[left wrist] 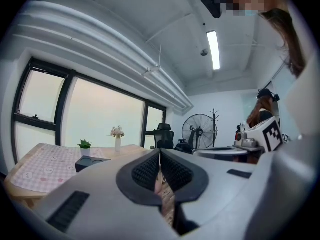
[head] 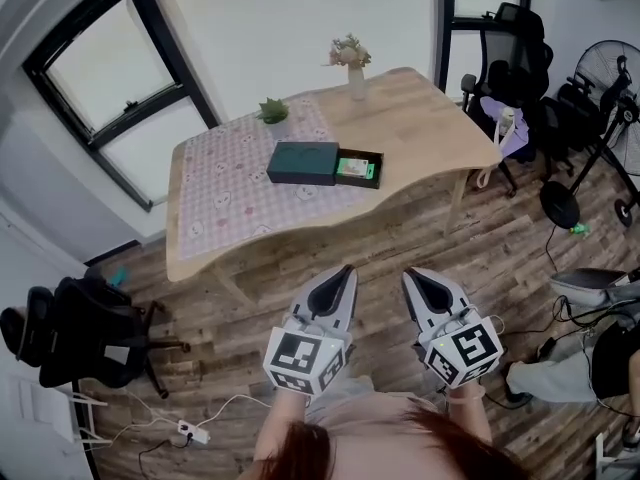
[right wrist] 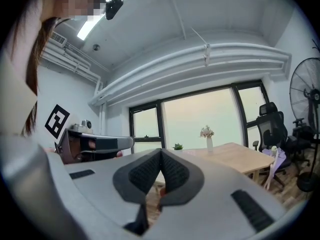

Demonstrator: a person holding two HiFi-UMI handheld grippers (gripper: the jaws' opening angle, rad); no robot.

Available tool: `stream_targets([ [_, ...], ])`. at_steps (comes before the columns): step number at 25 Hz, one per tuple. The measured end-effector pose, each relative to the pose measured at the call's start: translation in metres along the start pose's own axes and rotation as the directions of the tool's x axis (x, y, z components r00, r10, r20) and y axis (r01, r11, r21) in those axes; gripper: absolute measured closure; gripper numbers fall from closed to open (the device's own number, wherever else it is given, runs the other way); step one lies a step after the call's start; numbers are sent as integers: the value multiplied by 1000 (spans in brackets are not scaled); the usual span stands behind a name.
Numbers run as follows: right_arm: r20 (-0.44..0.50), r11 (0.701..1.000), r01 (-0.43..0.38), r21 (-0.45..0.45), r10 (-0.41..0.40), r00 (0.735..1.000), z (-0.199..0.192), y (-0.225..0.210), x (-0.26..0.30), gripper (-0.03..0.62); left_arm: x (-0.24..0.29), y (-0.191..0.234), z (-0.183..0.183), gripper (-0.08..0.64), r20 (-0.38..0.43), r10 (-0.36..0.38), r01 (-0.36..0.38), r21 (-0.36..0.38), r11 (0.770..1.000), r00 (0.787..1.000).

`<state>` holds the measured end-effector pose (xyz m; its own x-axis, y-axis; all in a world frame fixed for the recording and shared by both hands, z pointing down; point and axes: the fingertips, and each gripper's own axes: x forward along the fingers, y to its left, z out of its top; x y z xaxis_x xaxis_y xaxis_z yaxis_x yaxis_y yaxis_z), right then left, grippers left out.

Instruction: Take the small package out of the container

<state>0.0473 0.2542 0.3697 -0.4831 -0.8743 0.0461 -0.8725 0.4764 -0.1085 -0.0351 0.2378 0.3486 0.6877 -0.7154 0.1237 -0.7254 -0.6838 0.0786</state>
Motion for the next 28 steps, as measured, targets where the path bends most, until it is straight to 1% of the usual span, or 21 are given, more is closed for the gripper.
stream_targets([
  [6, -10, 1000, 9, -13, -10, 1000, 4, -2, 42, 592, 20, 31, 5, 548, -6, -39, 39, 7, 999, 999],
  [9, -16, 1000, 20, -18, -21, 1000, 4, -3, 58, 592, 26, 46, 6, 548, -3, -48, 48, -1, 999, 999],
  [15, -25, 999, 28, -30, -28, 999, 3, -10, 86, 592, 38, 74, 3, 548, 3, -50, 50, -26, 998, 999],
  [22, -29, 999, 24, -28, -25, 999, 3, -24, 113, 592, 61, 93, 3, 548, -6, -57, 56, -36, 998, 998],
  [28, -20, 1000, 18, -13, -18, 1000, 2, -50, 138, 592, 91, 109, 2, 548, -16, -46, 45, -36, 998, 999],
])
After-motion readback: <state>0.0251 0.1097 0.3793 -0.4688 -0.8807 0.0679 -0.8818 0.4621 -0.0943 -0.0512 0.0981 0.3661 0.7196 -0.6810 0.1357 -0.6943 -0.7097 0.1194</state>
